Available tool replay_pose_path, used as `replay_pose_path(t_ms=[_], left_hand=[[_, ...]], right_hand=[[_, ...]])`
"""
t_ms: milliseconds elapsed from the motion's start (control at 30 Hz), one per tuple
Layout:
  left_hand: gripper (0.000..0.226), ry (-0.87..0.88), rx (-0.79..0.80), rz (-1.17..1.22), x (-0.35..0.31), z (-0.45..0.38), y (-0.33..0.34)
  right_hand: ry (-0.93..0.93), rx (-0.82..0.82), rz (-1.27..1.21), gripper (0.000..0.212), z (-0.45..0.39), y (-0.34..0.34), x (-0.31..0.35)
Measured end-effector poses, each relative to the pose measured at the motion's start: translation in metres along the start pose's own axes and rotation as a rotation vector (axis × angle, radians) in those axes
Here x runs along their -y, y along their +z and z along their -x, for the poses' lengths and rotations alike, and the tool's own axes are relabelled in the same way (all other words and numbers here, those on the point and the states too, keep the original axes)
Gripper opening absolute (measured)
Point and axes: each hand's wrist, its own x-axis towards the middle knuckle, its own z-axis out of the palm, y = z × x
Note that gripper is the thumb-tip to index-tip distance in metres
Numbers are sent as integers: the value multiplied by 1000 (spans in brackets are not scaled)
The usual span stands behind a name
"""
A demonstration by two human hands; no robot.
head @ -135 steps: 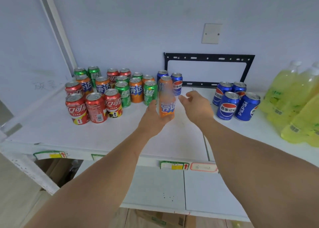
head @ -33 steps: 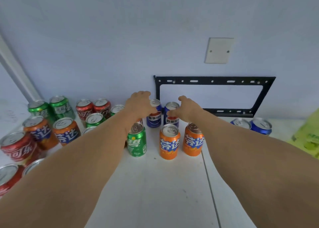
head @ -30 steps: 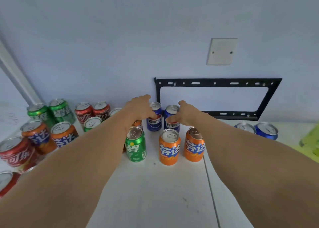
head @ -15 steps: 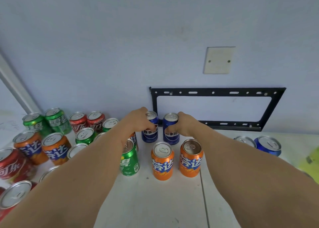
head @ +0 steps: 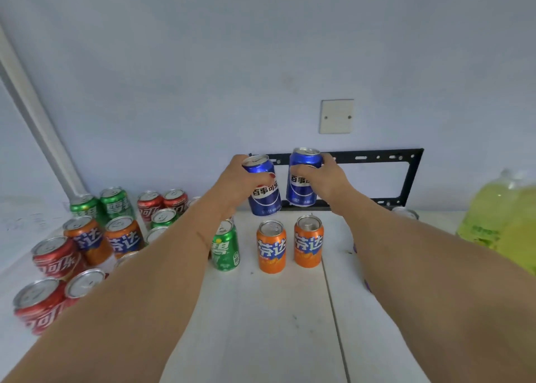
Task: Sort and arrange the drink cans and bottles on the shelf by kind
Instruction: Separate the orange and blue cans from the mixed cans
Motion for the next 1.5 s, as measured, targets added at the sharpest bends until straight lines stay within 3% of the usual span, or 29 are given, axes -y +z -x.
replay_pose_path(t_ms=[133,367,467,567,800,1033,1233,1500], left_hand=[[28,-19,50,194,2,56,4],[42,-84,119,396,24,156,38],[49,-94,181,421,29,191,60],[39,-104,212,433,33,213,85],[47,-156,232,396,29,237,151],[52,-197,158,336,18,260,216],[68,-269,90,281,17,280,244],[53,-242,48,189,27,268,246]], right_hand=[[17,-56,-99,53,60,-6,4],[89,-104,-189,60,165,-10,-31],[111,-107,-219,49,198,-22,-56],[126,-111,-195,46,220,-44,-79],[161,-169,-152,59,236,-127,-119],[203,-86,-141,58,238,-201,-151],[199,-12,-162,69,232,-223,-165],[183,21,-130,74,217,-223,-172]])
